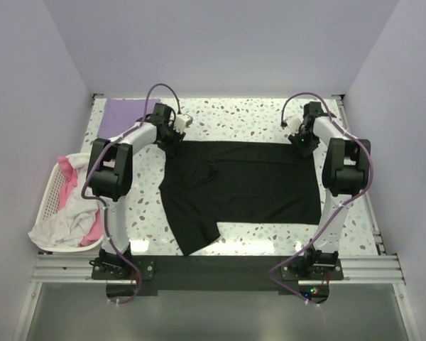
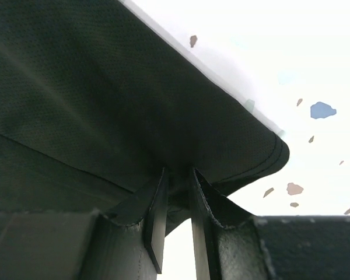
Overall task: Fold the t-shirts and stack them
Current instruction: Fold the tshirt
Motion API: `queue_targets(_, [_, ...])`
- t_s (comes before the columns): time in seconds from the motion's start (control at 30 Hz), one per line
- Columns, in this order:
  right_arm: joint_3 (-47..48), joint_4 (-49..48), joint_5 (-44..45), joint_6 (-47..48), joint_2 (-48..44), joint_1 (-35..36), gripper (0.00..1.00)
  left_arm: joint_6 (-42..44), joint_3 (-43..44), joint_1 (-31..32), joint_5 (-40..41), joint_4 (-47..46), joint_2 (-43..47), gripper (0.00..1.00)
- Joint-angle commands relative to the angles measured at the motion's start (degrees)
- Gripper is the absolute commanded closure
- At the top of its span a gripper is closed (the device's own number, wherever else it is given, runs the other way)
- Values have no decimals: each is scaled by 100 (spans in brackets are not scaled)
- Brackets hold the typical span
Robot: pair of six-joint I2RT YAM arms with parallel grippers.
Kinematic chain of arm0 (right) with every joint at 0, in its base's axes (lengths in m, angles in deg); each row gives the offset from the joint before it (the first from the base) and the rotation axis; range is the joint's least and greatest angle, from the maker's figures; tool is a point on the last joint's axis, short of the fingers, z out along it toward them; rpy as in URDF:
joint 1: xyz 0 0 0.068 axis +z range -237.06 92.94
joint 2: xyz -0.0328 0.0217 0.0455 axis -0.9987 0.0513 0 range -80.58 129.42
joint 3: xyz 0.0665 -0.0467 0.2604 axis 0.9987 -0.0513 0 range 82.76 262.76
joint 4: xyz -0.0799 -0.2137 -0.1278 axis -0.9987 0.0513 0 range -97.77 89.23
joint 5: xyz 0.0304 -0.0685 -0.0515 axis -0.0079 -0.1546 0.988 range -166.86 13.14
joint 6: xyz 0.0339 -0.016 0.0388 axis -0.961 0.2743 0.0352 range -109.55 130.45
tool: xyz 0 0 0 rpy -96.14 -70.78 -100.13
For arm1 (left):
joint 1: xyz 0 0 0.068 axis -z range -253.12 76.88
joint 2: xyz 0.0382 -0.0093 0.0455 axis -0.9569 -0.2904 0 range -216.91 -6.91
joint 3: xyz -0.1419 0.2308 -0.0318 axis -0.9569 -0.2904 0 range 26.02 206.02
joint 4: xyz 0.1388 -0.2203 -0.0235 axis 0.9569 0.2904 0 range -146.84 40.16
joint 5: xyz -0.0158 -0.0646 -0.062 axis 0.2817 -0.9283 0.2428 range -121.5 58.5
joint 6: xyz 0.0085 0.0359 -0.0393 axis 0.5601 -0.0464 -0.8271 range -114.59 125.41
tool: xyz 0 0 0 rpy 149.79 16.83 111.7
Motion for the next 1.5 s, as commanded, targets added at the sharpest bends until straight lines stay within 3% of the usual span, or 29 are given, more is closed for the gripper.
queue_targets(0.0, [0, -189, 366, 38, 297, -34, 75, 78, -12, -20, 433, 254, -289, 67])
queue_targets(0.27, [1055, -242, 462, -209, 1080, 10, 74, -54, 1123, -55, 223, 412, -1082, 67])
queue_targets(0.4, [1512, 38, 331, -209, 1055, 2, 71, 297, 1667, -56, -147, 447, -1100, 63])
queue_targets(0.53, [1487, 504, 32, -25, 318, -16, 57, 517, 1801, -56, -786, 553, -469, 57])
queue_targets(0.57, [1426, 592, -281, 19, -128, -16, 49, 552, 1766, -56, -954, 570, -275, 53])
queue_targets(0.63, [1259, 1048, -573, 256, -552, -16, 42, 675, 1520, -47, -1392, 640, 357, 51])
queue_targets(0.67, [1197, 1207, -818, 362, -806, -16, 32, 719, 1397, -47, -1517, 693, 577, 48])
queue_targets(0.77, [803, 1813, -1118, 853, -1659, -25, 27, 947, 774, -12, -1869, 921, 1412, 46])
queue_targets(0.9, [-381, 2376, -1094, 1618, -2635, -16, 30, 1246, -498, 32, -1940, 1080, 2571, 46])
queue_targets(1.07, [-1850, 2264, -751, 2313, -3647, -25, 42, 1414, -1652, 216, -1861, 1098, 3434, 46])
queue_targets(1.23, [-3714, 1175, -93, 2726, -4367, -16, 47, 1423, -2531, 656, -1562, 879, 4199, 46])
queue_targets(1.47, [-4401, 129, 5, 2499, -4308, 2, 48, 1309, -3165, 832, -1501, 632, 4394, 45])
